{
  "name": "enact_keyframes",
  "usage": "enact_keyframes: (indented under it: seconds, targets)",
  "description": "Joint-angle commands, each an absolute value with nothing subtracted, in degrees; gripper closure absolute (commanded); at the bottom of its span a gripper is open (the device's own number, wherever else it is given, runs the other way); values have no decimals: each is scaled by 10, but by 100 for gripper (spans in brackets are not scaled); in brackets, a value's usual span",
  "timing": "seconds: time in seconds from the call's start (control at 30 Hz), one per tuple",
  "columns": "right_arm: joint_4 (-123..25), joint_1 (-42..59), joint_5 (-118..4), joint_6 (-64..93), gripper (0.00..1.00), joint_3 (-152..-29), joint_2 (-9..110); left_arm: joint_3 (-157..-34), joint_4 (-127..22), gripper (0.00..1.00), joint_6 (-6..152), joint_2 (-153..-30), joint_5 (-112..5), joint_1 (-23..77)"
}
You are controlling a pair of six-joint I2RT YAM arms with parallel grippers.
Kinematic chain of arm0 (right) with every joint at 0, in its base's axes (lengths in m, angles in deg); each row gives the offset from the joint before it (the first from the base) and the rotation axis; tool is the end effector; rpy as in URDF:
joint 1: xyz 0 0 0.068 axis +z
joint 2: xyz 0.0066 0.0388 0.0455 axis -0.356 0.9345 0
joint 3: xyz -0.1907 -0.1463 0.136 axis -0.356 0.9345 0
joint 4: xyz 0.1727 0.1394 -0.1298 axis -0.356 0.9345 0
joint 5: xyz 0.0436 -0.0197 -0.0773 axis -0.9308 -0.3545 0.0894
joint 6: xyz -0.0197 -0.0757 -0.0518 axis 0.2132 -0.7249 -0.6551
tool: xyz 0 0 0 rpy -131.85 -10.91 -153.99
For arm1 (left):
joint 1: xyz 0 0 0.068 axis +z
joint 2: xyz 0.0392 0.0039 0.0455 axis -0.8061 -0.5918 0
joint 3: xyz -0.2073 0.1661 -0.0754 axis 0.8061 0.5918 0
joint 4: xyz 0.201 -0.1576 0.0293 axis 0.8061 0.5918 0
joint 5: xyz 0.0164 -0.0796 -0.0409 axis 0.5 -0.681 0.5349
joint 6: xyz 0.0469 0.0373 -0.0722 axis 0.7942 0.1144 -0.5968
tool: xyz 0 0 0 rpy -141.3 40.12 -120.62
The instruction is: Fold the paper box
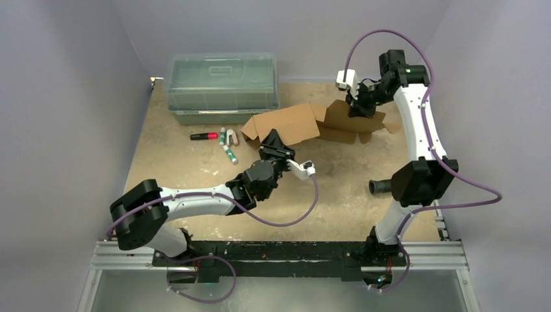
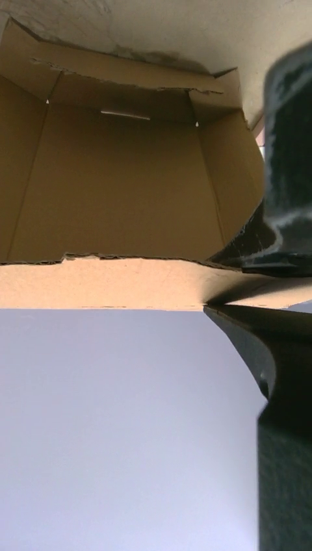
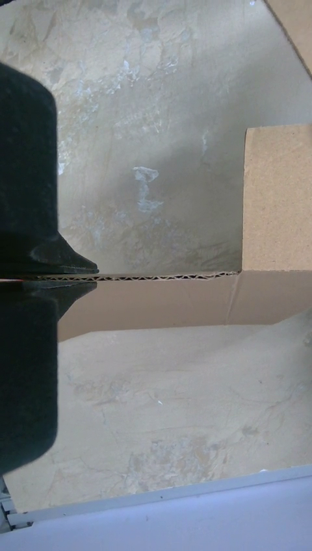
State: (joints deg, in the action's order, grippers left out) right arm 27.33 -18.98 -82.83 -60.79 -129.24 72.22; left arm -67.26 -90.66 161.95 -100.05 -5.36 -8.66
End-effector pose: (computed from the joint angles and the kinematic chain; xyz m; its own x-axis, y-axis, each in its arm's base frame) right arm 0.3611 0.0590 0.3495 -0.0920 -0.7752 -0.6250 -0.9408 0.2734 -0.2006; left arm 0.2113 -0.2872 0.2712 0.3762 0.8990 -0.2241 0.0840 0.2078 0.9746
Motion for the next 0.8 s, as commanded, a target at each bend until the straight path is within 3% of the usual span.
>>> enact_keyframes:
  seconds: [0.0,0.13,0.53,0.77]
  targets:
    - [289,-187,-842,-599,100,-1284,710,-706,-893,85,1576,-969,-36,-89]
    - [294,-186,-846,-598,100,-1279,695,-754,-777,100,1492,-940,-48,-89]
    - [294,-181,-859,-585,100,-1306,618,-969,-409,100,1216,-909,-179,-90]
    - [288,-174,-858,-564,100,-1299,606,-1015,-318,100,1128,-917,-230,-90]
